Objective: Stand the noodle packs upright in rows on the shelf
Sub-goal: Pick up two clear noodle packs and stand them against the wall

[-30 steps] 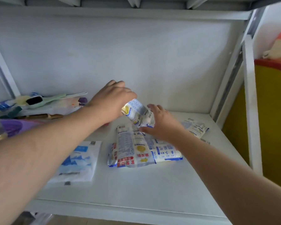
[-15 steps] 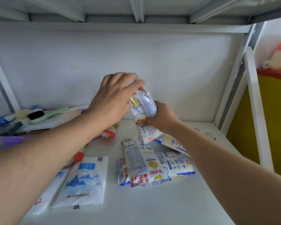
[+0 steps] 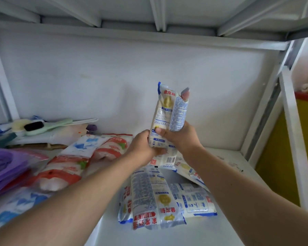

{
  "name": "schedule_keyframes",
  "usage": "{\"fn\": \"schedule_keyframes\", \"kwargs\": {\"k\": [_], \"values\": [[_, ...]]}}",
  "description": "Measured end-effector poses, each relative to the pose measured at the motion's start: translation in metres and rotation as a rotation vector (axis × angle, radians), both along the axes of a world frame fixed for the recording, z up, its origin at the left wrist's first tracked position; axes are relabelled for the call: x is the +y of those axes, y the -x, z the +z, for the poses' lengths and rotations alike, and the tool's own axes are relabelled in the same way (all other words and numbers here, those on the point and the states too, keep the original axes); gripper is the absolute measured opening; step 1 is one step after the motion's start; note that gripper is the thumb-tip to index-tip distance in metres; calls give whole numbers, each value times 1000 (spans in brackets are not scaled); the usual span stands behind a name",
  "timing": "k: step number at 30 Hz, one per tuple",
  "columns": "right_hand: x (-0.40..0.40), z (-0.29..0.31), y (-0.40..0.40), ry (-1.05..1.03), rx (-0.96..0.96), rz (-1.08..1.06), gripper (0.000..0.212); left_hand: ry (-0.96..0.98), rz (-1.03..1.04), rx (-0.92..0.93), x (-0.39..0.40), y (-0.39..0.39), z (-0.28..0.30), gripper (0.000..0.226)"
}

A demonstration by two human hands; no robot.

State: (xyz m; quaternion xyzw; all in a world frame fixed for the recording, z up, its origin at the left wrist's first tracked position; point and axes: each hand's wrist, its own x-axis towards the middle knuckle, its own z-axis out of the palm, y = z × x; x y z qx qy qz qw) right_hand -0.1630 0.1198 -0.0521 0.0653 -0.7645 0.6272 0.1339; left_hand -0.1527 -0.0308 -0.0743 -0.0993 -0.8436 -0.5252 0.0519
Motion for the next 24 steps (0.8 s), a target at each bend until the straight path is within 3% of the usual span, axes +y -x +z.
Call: {"fn": "schedule_keyframes", "kwargs": {"k": [4, 7, 15, 19, 24], "values": [[9, -12, 19, 38, -84, 110, 44, -71, 85, -5, -2, 13, -4, 36], [21, -27, 29, 7, -219, 228, 41, -111, 107, -26, -9, 28, -7, 29], [12, -38, 71, -35, -125, 81, 15, -184, 106, 2, -10, 68, -20, 28], [5, -50, 91, -117, -87, 8, 16, -115, 115, -14, -12, 85, -32, 34], [-5, -56, 110, -49, -118, 5, 14, -149, 160, 11, -13, 112, -43, 33]]}}
